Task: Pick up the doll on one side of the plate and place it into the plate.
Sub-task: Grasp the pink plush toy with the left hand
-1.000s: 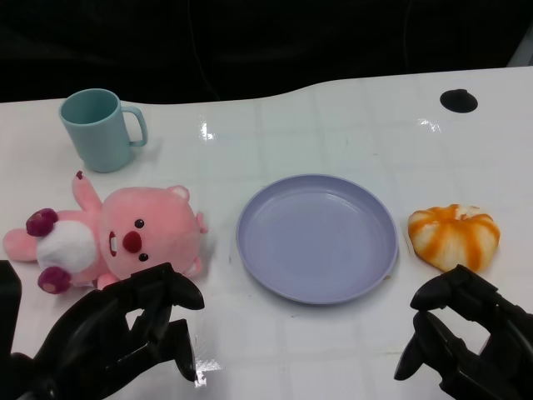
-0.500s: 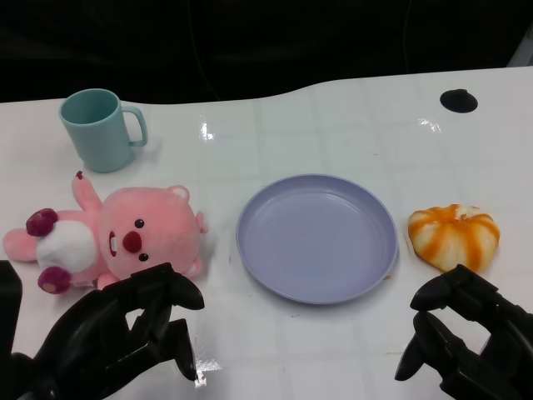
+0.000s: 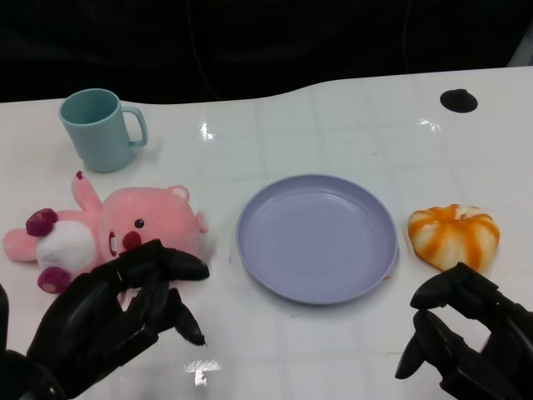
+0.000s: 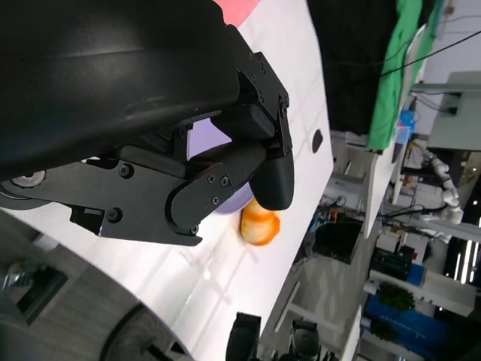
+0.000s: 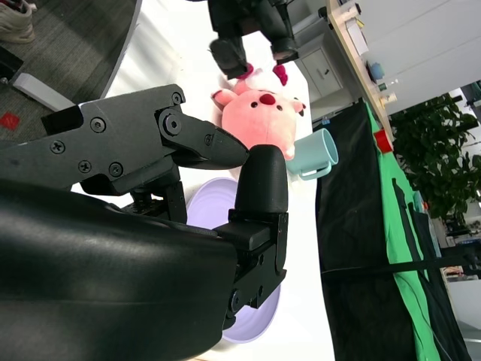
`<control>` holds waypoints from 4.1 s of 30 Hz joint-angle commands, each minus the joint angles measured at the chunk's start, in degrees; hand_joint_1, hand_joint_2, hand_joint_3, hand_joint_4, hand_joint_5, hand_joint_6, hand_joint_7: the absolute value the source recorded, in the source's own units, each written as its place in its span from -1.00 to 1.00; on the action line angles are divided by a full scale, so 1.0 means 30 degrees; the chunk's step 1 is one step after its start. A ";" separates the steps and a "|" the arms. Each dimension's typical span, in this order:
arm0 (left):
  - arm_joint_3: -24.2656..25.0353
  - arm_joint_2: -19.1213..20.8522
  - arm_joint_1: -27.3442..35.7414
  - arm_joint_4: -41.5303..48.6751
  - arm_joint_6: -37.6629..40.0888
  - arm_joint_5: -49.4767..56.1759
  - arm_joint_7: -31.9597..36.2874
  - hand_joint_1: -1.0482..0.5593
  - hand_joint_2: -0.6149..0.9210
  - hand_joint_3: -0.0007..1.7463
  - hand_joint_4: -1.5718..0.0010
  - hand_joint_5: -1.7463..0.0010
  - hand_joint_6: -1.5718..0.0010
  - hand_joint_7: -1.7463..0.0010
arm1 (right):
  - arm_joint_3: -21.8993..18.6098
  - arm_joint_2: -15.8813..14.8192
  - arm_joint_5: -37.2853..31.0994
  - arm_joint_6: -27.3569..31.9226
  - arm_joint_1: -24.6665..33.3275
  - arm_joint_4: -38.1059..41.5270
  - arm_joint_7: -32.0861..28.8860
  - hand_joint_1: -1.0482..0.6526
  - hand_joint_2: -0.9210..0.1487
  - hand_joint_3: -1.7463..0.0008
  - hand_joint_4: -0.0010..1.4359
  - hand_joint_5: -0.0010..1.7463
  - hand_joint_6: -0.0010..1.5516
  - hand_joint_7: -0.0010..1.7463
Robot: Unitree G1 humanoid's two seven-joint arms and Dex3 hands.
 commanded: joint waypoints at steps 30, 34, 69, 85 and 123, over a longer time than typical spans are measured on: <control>0.0870 0.4116 -0.1121 0.2368 -1.2822 1.8183 0.7004 -0.55 1.00 -0.97 1.00 0.51 0.73 0.99 | 0.0620 -0.0076 -0.1555 -0.1653 0.0146 -0.0099 0.0430 -0.18 -1.00 0.24 -0.28 1.00 -0.59 0.96; 0.0629 0.4859 -0.1481 0.1982 -1.1898 2.0565 0.7744 -0.56 0.96 -0.99 1.00 0.59 0.71 0.99 | 0.0580 -0.0147 -0.1485 -0.1528 0.0156 -0.0147 0.0461 -0.18 -1.00 0.24 -0.28 1.00 -0.59 0.96; -0.6241 0.7273 -0.8436 1.0290 -0.5636 2.5804 0.5921 -0.67 0.96 -0.99 0.99 0.76 0.84 0.99 | 0.0762 -0.0127 -0.1641 -0.1585 0.0317 -0.0295 0.0407 -0.18 -1.00 0.27 -0.27 1.00 -0.56 0.95; -0.9935 0.5699 -1.2859 1.8413 -0.5569 2.5278 0.5977 -0.67 0.99 -0.99 0.96 0.82 0.86 0.99 | 0.0855 -0.0137 -0.1736 -0.1645 0.0532 -0.0525 0.0370 -0.19 -1.00 0.28 -0.27 1.00 -0.55 0.93; -1.2224 0.3511 -1.5185 2.8320 -0.8895 2.3201 1.3901 0.00 1.00 -0.84 0.10 -0.94 -0.02 -0.14 | 0.0626 -0.0244 -0.1639 -0.1815 0.0684 -0.0403 0.0579 -0.20 -1.00 0.29 -0.26 1.00 -0.53 0.93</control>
